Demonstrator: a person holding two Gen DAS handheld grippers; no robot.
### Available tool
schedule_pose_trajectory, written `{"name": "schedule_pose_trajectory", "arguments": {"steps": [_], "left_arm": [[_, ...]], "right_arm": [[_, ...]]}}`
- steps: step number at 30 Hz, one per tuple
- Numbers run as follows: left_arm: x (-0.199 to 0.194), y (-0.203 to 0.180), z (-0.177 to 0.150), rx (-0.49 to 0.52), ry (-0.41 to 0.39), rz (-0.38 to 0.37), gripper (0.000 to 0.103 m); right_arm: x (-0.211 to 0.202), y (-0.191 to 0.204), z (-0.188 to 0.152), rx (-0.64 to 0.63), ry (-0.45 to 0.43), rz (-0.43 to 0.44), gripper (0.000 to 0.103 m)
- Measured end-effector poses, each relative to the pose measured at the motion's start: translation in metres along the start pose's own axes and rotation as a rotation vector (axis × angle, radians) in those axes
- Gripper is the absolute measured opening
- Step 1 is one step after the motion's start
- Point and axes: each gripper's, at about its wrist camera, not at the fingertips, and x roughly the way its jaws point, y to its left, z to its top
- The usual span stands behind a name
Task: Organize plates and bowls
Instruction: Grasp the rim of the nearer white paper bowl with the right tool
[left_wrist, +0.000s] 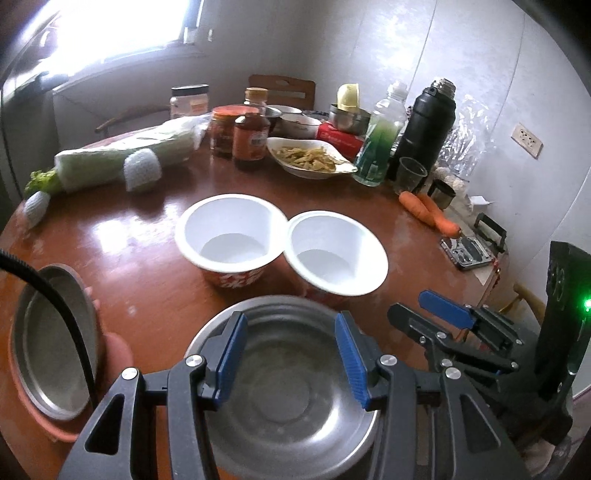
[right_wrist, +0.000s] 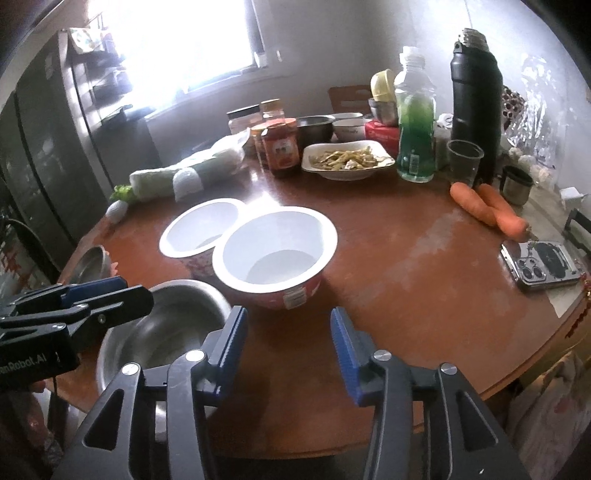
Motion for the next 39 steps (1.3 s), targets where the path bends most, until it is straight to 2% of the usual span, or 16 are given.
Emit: {"name": "schedule_pose_trajectory", "arguments": {"steps": [6,16,33,36,39], "left_arm": [[0.02,-0.008,0.017,0.002,0.018,-0.029,0.049],[0.044,-0.005,0.035,-0.051,0.048,-0.026,0.049],[0.079,-0.006,0.038,-0.104,0.119,-0.058,0.049],[0.082,-0.004,0.039,-0.121,0.124,-0.066,0.048],[0.085,-0.004,0.04,-0.136,0.127,-0.088,0.043]], "right_arm": [[0.011,-0.019,0.012,0.038,-0.011,-0.023,0.05],[0.03,-0.032,0.037,0.039,-0.013,-0.023,0.051],[0.069,-0.04,0.045,0.03,0.055,0.019,0.05],[0.071,-0.039,0.044,0.021,0.05,0.025,0.044],[0.073,-0.038,0.044,0.015,0.052,0.034,0.038]]}}
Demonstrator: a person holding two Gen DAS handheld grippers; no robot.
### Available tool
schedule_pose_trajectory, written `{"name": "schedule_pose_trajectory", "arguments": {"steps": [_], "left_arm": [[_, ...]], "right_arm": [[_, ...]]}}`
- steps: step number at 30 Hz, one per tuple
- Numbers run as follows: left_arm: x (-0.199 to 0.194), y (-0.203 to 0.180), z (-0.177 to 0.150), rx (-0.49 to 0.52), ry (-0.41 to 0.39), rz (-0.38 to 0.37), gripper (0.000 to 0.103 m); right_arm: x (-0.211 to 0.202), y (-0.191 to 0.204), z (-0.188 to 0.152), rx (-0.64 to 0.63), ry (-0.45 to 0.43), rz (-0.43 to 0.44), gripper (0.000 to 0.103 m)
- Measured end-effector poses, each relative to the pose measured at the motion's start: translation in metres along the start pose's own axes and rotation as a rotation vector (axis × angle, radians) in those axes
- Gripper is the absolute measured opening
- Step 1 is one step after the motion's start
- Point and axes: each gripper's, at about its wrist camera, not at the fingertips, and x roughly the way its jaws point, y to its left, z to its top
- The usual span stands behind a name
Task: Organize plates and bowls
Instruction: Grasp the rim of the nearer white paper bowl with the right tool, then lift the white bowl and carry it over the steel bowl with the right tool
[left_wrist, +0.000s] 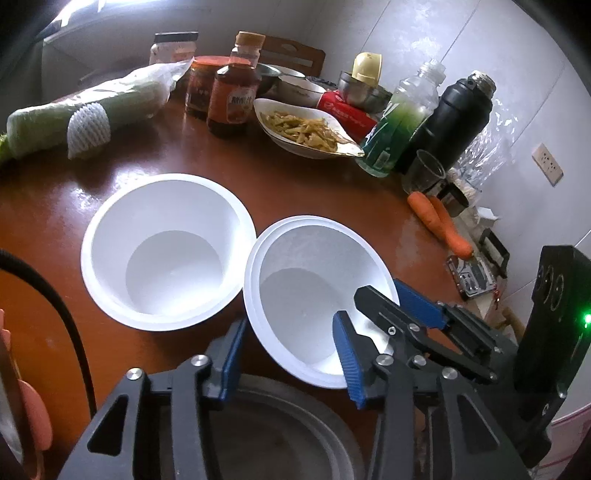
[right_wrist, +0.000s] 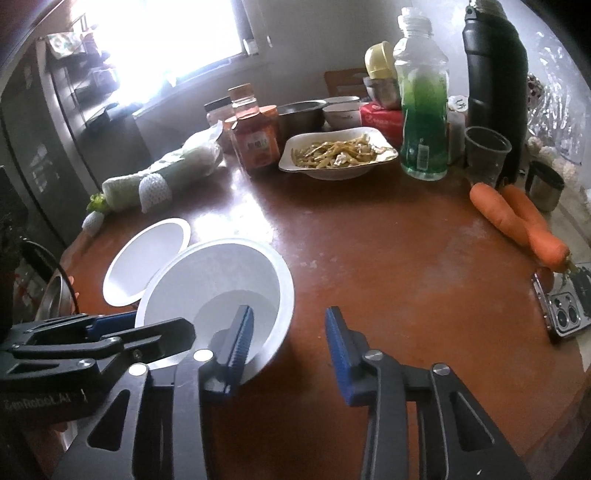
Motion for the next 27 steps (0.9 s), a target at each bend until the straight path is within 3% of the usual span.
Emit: {"name": "schedule_pose_trajectory", "arguments": {"steps": [4,27], "left_arm": [[0.003,-0.002,0.0,0.009,-0.003,0.008,0.036],[-0.049,-0.01,-0.003,0.039,-0.14,-0.002,0.035]], "right_arm": [[0.003,0.004,0.0,-0.016,0.001,0.021,0.025],[-0.046,0.028,0.009,-0.054,-0.115,0.034,0.024]]}}
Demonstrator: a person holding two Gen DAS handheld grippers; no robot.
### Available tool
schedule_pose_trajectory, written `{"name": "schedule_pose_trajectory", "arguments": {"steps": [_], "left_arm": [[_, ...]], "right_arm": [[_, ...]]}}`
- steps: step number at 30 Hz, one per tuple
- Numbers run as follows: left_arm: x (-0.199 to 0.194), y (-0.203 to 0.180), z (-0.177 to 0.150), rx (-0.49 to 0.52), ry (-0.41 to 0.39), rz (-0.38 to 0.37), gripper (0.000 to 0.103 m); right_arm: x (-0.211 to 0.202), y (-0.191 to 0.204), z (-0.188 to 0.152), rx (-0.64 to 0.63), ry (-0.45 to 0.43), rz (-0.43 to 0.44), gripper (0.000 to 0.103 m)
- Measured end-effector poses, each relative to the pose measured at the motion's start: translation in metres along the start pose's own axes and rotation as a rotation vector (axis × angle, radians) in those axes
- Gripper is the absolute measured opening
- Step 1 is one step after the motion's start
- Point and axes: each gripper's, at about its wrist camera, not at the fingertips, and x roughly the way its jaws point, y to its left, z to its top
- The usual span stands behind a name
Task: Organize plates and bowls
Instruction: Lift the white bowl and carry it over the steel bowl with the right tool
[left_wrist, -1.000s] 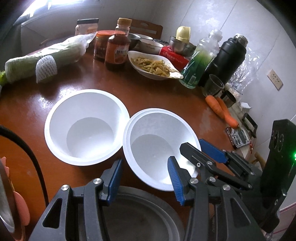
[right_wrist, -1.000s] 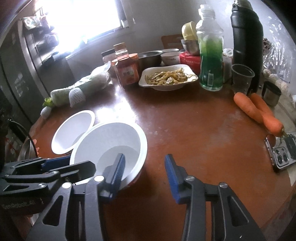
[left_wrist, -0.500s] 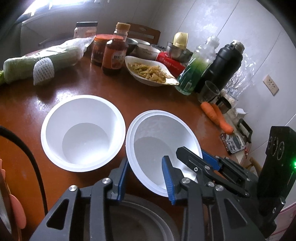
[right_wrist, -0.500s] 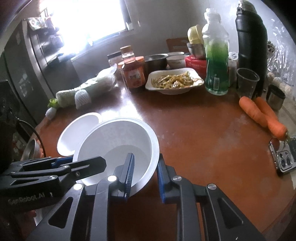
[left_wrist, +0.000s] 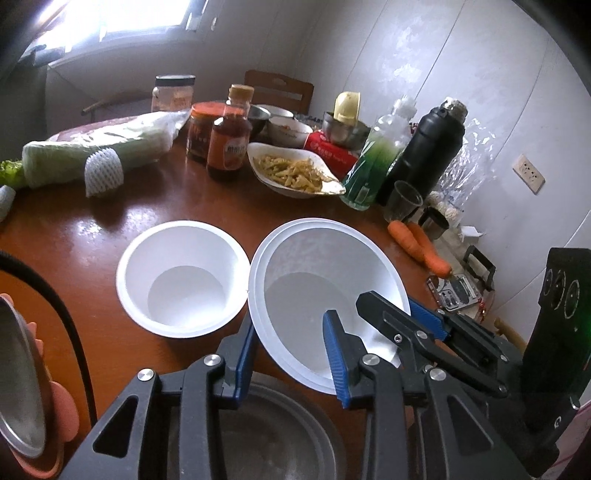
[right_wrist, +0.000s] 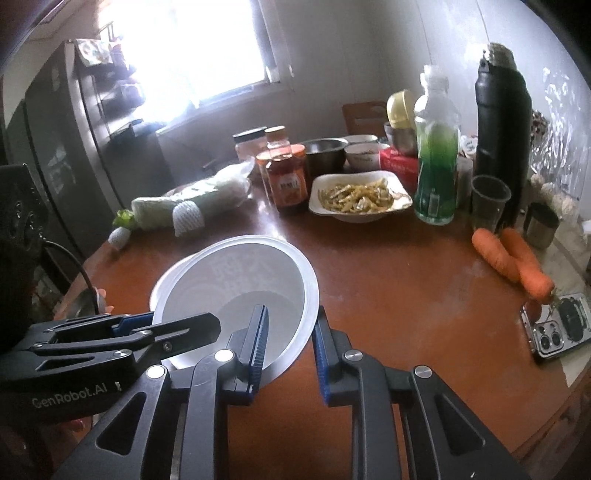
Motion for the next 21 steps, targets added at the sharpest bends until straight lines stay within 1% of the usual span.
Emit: {"name": "schedule_pose_trajectory", "arguments": {"steps": [8,21], "left_arm": [[-0.029,0.004,-0.007,0.005,-0.047,0.023,0.035],[-0.069,0.011,-0.025,0.004,-0.097,0.065,0.034]], "right_arm": [[-0.015,0.022,0.002,-0.027,-0.024,0.02,0.024],[-0.036,0.057,-0.005,-0.073,-0.044,0.054,0.024]]}}
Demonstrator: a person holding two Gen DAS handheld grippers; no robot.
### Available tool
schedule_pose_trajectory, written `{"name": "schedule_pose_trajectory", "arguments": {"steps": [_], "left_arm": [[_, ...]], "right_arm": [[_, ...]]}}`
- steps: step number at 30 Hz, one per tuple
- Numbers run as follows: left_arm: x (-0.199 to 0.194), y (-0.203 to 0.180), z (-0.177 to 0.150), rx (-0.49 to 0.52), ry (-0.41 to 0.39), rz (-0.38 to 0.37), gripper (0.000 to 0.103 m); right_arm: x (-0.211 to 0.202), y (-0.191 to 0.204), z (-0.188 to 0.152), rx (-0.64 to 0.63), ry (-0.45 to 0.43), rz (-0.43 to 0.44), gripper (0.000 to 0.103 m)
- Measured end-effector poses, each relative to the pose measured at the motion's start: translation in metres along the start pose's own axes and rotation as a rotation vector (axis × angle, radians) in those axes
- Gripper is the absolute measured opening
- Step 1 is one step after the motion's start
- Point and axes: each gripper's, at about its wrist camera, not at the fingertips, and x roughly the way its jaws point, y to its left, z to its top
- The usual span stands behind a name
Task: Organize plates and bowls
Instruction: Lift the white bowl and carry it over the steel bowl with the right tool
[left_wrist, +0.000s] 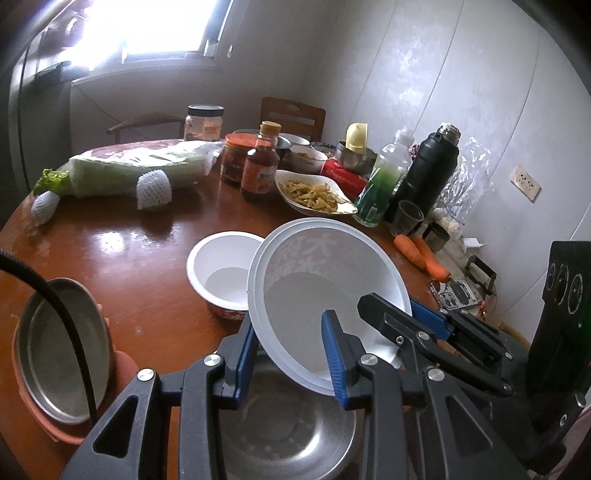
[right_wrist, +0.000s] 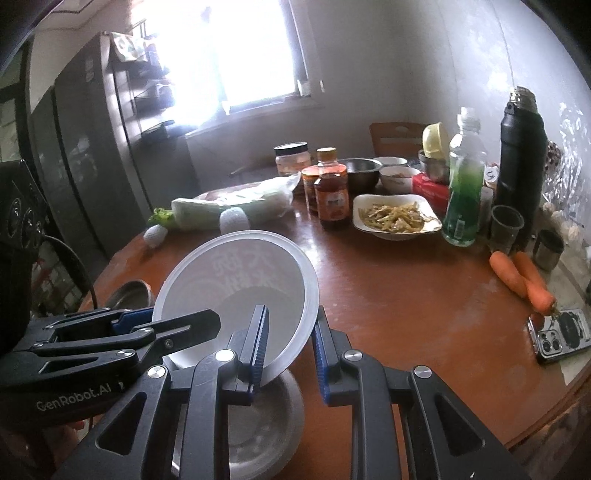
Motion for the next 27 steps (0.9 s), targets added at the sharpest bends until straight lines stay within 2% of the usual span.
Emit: {"name": "schedule_pose_trajectory", "arguments": {"steps": [12,27], "left_arm": [[-0.024,0.01,-0.015,-0.003,-0.005,0.023,0.034],[-0.013,0.015,-0.04,0.003,0.063,0.055,0.034]], "right_arm": [[-0.012,0.025,-0.011,-0.024,0.004,0.021,0.024],[-0.001,0.03,-0.038,-0.024,0.087,0.029,0.023]]}}
